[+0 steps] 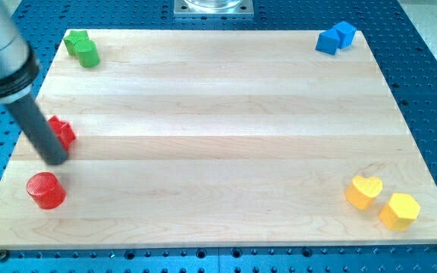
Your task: Drag the red circle to the bottom left of the red star
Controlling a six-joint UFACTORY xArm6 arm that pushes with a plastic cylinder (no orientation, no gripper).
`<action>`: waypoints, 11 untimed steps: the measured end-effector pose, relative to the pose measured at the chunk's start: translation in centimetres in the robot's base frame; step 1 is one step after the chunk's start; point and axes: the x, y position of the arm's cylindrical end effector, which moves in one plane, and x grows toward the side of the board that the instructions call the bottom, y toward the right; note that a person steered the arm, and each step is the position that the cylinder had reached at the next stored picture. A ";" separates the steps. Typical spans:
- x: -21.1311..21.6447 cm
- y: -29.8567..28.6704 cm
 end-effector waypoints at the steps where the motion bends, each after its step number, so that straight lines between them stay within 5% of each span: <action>1: -4.7 0.3; 2: -4.0 2.8; 3: 4.5 7.1; 4: 12.7 5.2; 7: 4.0 1.8; 8: 7.9 1.1; 9: 4.9 -0.4; 10: 8.9 -1.2; 11: 7.3 -2.3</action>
